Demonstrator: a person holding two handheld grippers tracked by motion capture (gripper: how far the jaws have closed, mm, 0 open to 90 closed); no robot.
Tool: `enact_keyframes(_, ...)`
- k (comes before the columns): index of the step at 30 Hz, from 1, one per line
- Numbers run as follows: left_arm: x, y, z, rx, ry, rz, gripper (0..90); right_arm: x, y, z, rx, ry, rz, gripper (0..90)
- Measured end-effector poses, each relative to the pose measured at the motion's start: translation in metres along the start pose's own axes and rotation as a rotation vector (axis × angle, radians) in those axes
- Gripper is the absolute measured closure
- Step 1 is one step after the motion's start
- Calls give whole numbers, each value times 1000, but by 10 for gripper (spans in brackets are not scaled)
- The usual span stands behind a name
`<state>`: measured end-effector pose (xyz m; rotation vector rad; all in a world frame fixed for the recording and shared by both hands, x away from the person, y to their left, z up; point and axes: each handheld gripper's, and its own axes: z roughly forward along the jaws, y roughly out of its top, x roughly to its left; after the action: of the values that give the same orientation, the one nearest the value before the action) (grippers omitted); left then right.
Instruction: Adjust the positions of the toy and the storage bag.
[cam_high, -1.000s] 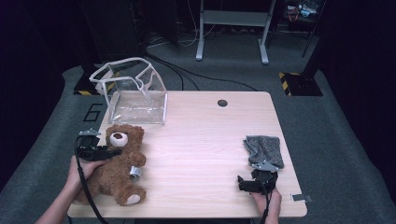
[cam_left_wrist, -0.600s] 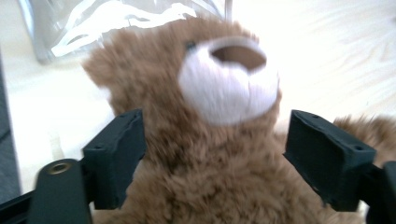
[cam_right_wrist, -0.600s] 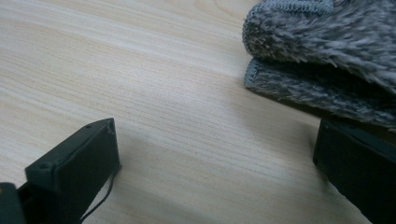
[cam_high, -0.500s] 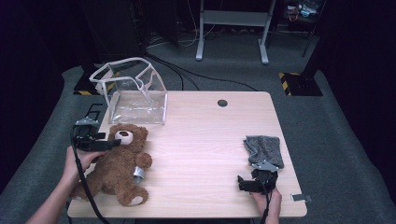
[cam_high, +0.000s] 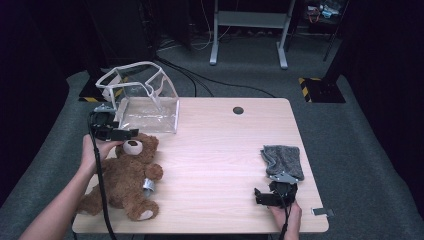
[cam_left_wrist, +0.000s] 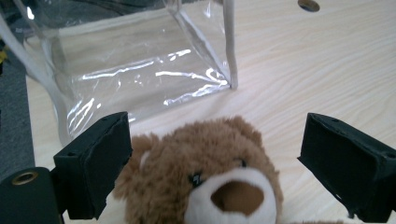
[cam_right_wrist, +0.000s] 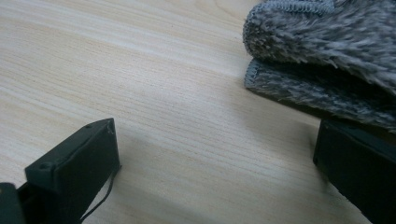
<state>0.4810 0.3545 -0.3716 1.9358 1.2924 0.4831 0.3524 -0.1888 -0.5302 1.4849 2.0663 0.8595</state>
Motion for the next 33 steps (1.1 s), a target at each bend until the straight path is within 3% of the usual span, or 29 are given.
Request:
enact_keyframes(5,-1,19,4,-22,20,38,84,0,-1,0,-5,2,-5,0)
enact_keyframes(11,-3,41,13,-51,29,40,67,0,-1,0,-7,3,2,0)
enact_keyframes(13,-5,49,18,-53,41,60,64,0,-1,0,-6,2,-5,0)
enact_keyframes(18,-7,66,29,-77,19,61,36,0,-1,0,-8,3,-2,0)
enact_keyframes(21,-8,76,37,-99,40,82,43,0,-1,0,-7,4,-6,0)
enact_keyframes(26,-8,91,51,-96,26,66,19,0,-1,1,-10,5,-6,0)
enact_keyframes(33,-4,104,73,-72,52,55,0,0,0,1,-7,7,-3,0)
